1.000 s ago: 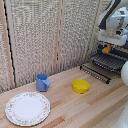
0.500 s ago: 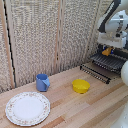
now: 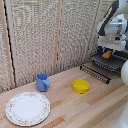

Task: Kindly employ your clamp to softly take hold of the bread. Delicately rest it on the oven pan, verifying that it is even on the surface. Using your clamp and attentiveness, smoothly glide the pan into the oven and along the appropriate brackets, securing it in position.

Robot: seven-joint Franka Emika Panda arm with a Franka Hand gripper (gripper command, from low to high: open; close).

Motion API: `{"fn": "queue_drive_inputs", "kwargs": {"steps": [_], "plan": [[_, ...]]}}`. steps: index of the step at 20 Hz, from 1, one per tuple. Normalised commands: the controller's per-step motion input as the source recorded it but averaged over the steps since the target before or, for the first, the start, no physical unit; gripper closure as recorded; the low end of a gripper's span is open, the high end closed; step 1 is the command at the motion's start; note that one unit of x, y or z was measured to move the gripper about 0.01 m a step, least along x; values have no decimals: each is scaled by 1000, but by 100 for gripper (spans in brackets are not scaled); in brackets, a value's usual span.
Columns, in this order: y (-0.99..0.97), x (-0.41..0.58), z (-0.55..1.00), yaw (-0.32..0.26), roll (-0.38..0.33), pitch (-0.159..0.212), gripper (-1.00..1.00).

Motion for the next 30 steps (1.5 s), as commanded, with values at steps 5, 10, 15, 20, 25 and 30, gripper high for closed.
{"fn": "queue_drive_inputs", "kwargs": {"steps": [5, 10, 15, 20, 25, 30], "plan": [[173, 31, 241, -30, -32, -14, -100], [298, 0, 997, -74, -17, -43, -100], [567, -53, 889, 5, -136, 6, -100], [378, -39, 475, 37, -287, 35, -100], [145, -137, 49, 84, -375, 91, -100], [42, -185, -25, 172, -331, 192, -100]]}}
